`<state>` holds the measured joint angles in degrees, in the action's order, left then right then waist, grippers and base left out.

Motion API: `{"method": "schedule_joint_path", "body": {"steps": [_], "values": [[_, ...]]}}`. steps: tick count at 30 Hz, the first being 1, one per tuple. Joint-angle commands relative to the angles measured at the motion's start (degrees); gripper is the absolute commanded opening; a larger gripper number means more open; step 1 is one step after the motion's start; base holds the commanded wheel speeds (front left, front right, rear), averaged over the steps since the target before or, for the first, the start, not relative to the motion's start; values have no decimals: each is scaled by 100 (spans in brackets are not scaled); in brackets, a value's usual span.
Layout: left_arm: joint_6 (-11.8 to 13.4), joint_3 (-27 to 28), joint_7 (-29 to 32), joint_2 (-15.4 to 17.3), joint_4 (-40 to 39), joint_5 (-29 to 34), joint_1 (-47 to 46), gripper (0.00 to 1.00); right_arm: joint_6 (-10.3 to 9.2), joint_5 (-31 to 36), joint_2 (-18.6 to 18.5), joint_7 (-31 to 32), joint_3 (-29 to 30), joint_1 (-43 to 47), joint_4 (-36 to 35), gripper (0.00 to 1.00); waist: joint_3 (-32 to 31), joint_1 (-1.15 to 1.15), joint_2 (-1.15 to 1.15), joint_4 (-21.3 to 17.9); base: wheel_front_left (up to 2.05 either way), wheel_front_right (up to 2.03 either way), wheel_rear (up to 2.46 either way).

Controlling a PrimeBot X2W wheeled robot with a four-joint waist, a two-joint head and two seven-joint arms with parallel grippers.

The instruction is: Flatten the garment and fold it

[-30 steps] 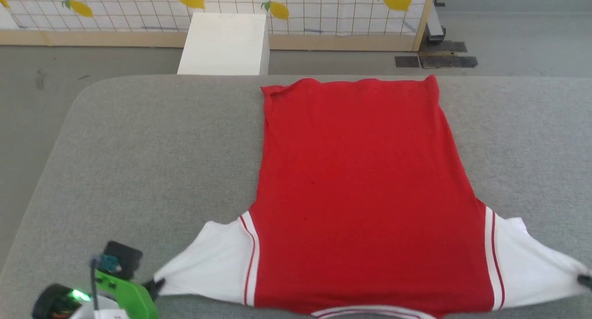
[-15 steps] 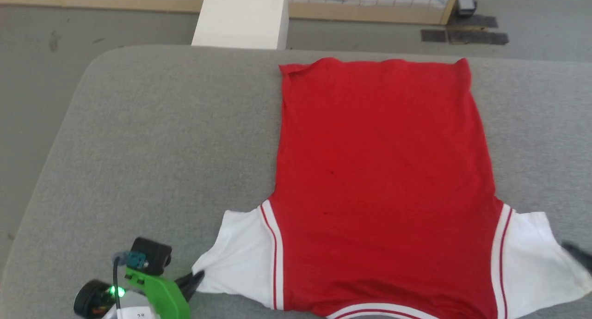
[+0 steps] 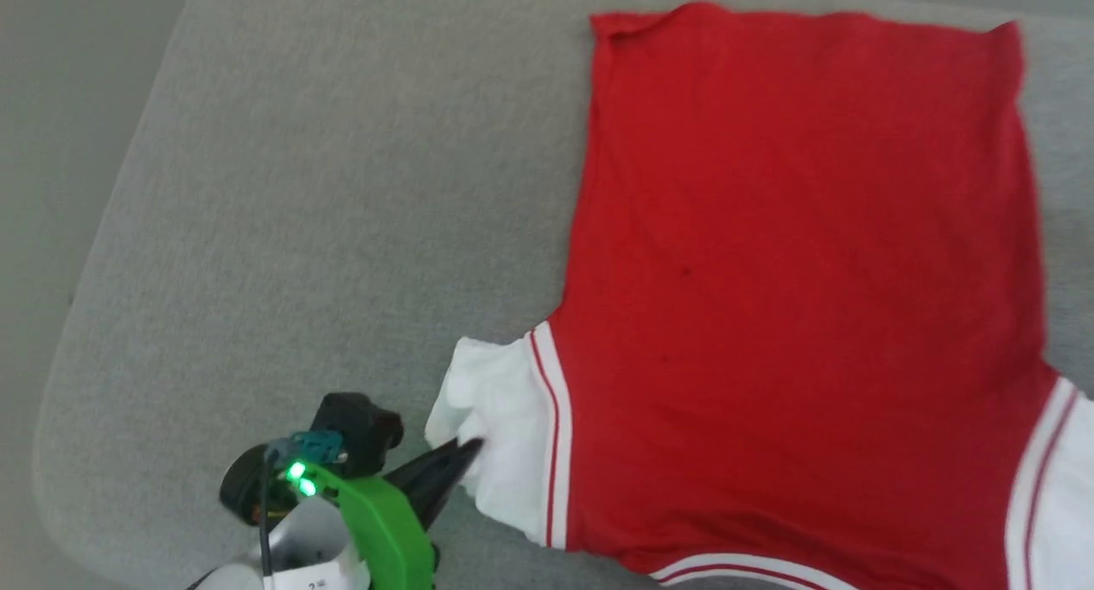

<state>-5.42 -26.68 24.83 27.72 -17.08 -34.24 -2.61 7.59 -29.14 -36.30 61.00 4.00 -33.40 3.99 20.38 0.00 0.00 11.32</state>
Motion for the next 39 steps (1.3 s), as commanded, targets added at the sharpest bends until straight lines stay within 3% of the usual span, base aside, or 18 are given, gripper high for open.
{"method": "schedule_joint_path", "body": {"steps": [1,6,12,19,25,26,27,39], "values": [[0,-17,-58,-56,-51,51,-134,0,-10,93,13,69,-24,-283,133,100,720,0,0,603,0,0,0],[-15,-136,-236,-219,-167,175,-302,0,-10,494,24,283,-74,-1475,883,100,1178,0,0,931,0,0,0],[-41,-289,-398,-385,-154,243,-435,0,-10,992,-17,326,-22,-2287,1628,100,1464,0,0,1213,0,0,0],[-43,-363,-528,-516,-62,251,-512,0,-10,1390,-94,232,-98,-2434,2216,100,1590,0,0,1352,0,0,0],[-7,-379,-602,-563,32,275,-531,0,-10,1315,-103,179,-256,-2277,2447,100,1577,0,0,1334,0,0,0],[-7,-390,-607,-577,52,261,-525,0,-10,1291,-124,177,-282,-2245,2467,23,1567,0,0,1323,0,0,0],[-5,-395,-611,-584,68,252,-522,0,-10,1269,-145,164,-307,-2223,2479,0,1557,0,0,1311,0,0,0],[78,-300,-550,-405,269,253,-502,0,-10,1187,-246,-15,-599,-1631,2602,0,709,0,0,745,0,0,0]]}}
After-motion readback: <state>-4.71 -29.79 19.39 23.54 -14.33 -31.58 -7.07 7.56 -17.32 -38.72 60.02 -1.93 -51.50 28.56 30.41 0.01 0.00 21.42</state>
